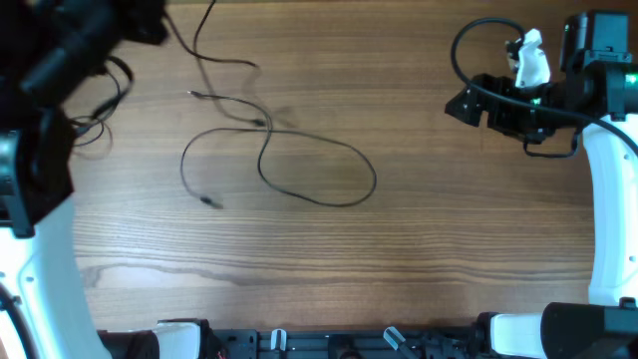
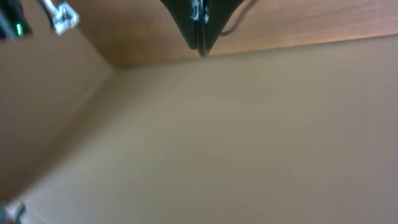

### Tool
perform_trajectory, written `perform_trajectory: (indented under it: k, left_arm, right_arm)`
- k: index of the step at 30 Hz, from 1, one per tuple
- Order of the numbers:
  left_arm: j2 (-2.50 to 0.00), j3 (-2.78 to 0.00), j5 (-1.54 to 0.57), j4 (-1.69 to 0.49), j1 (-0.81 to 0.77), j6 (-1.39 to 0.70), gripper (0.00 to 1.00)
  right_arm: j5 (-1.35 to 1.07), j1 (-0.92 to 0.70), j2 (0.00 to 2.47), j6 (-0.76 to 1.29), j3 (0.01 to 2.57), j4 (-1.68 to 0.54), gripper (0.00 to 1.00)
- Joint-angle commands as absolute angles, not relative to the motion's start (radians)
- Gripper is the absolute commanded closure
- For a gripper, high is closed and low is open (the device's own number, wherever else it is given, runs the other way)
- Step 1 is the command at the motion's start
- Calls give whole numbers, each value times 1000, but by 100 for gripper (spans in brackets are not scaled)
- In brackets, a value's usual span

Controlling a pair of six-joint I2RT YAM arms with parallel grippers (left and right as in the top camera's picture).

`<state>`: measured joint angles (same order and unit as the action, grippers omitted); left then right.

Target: Untangle cables

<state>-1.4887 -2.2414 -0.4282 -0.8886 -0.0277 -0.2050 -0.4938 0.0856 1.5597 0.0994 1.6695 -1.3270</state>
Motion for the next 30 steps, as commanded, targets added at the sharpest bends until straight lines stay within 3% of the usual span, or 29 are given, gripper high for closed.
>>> perform_trajectory:
  k: [1, 3, 9, 17, 23, 24, 26, 30]
  left_arm:
    - [-1501, -2259, -611, -809, 80, -489, 96]
    - [-1502, -2259, -644, -776, 106, -529, 96]
    - [-1544, -2259, -224, -859, 247, -471, 96]
    - [-1684, -2259, 44, -952, 510, -485, 96]
    - [-1768, -2258, 254, -1055, 595, -649, 96]
    - [-1784, -2258, 252, -1058, 597, -653, 83]
    - [-1828, -2258, 252, -1068, 597, -654, 0]
    - [-1880, -2257, 150, -1083, 597, -659, 0]
  right_arm:
    - [-508, 74, 1562, 81, 1680, -1321, 8]
    - [-508, 74, 1562, 82, 1680, -1319, 8]
    - [-507, 74, 1562, 78, 1680, -1318, 8]
    - [-504, 74, 1562, 81, 1680, -1317, 8]
    - [-504, 72, 1566, 82, 1678, -1317, 8]
    - [-505, 72, 1566, 82, 1677, -1317, 8]
    - [-504, 72, 1567, 81, 1676, -1319, 8]
    - [-504, 72, 1567, 81, 1675, -1321, 8]
